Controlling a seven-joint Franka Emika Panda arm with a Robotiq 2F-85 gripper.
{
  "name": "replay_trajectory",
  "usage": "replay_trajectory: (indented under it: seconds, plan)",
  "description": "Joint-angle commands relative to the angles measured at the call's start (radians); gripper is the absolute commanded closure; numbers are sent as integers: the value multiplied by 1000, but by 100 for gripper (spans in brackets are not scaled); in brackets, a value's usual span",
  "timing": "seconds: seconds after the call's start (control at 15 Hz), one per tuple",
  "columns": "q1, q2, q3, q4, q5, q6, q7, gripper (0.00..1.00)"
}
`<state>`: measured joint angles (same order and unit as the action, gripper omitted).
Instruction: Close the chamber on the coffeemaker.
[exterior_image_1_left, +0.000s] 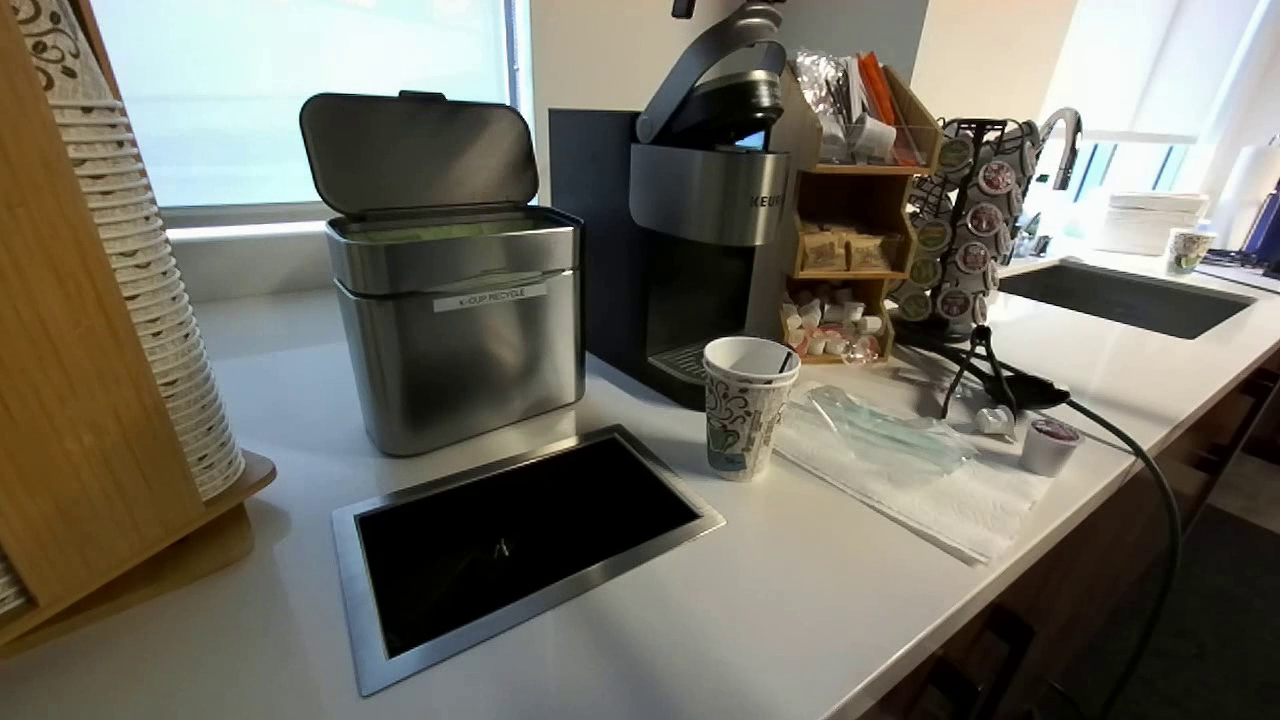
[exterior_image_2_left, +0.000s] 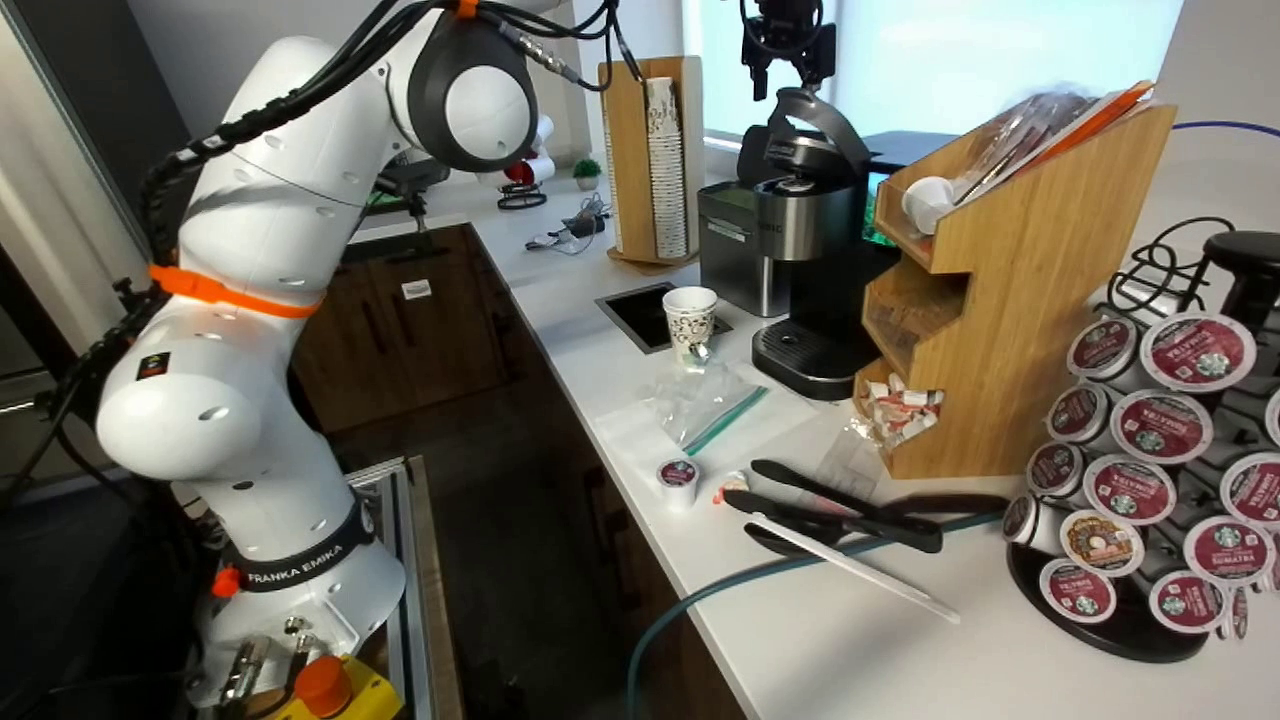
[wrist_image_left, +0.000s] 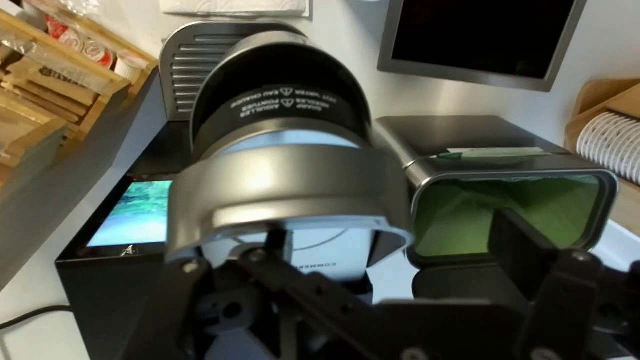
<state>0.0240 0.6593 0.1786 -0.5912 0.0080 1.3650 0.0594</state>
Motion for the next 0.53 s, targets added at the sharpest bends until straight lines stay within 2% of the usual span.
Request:
replay_trajectory:
  seconds: [0.0,0.13,0.2,0.27,0.47]
  plan:
    - [-12,-19,20,-37,50,-109,39,0]
    - [-14,-23,20,-54,65,-152,52,0]
    - [-14,-24,12,-51,63,-148,71,0]
    - [-5,2,7,-25,40,-94,29,0]
    - [-7,1,7,-28,43,-100,46,0]
